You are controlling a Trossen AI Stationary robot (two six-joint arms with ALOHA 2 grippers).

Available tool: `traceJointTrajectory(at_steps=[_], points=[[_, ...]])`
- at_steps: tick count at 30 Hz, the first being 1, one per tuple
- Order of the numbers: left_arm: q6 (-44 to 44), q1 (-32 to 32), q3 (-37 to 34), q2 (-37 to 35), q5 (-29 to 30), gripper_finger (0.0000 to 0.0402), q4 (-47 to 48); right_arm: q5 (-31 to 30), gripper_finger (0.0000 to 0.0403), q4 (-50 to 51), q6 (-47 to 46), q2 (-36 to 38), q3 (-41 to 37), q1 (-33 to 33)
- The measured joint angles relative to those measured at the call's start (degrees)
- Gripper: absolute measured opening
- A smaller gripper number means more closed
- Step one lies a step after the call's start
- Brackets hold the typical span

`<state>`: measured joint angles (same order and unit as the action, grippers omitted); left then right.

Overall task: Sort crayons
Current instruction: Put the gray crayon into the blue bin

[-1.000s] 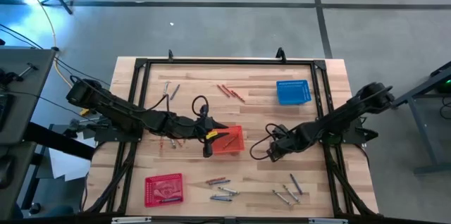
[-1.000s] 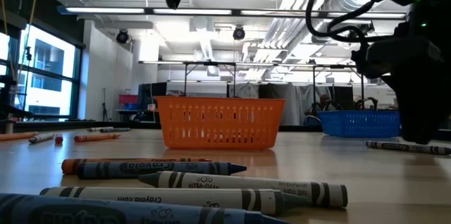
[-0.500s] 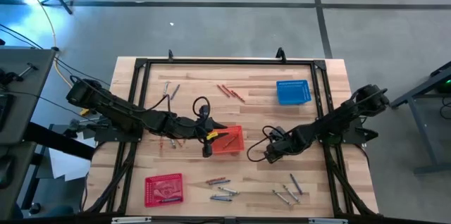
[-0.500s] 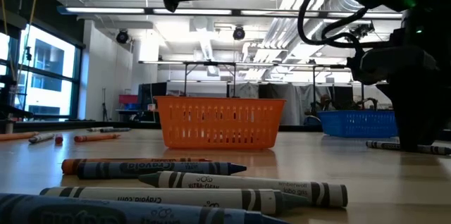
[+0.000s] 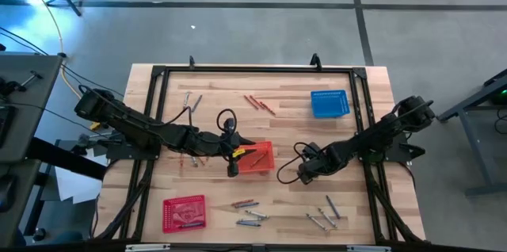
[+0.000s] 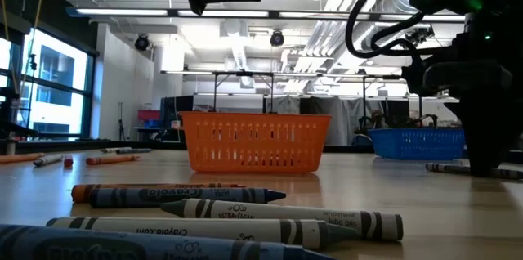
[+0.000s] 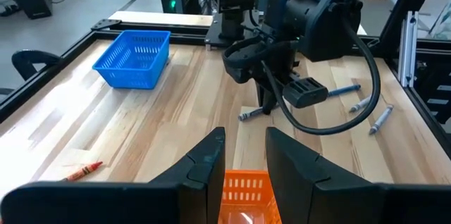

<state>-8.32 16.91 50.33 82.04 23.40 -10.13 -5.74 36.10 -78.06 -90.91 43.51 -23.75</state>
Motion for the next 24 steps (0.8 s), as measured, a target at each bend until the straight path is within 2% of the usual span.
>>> traceJointTrajectory(at_steps=[6,12,18,24], points=[[-0.5,0.0,0.0,0.0,0.0,0.009,0.0,-0.2,0.0004,0.1,1.1,2.7,-0.2,0.1],[-0.6,0.0,0.0,0.0,0.0,0.009,0.1,-5.7,0.0004,0.5,2.1,9.5,-0.2,0.1],[-0.5,0.0,0.0,0.0,0.0,0.009,0.1,-17.4,0.0003,3.2,6.3,17.1,-0.1,2.8],[0.1,0.0,0.0,0.0,0.0,0.009,0.4,-31.3,0.0003,8.6,12.7,21.3,-0.1,12.1]])
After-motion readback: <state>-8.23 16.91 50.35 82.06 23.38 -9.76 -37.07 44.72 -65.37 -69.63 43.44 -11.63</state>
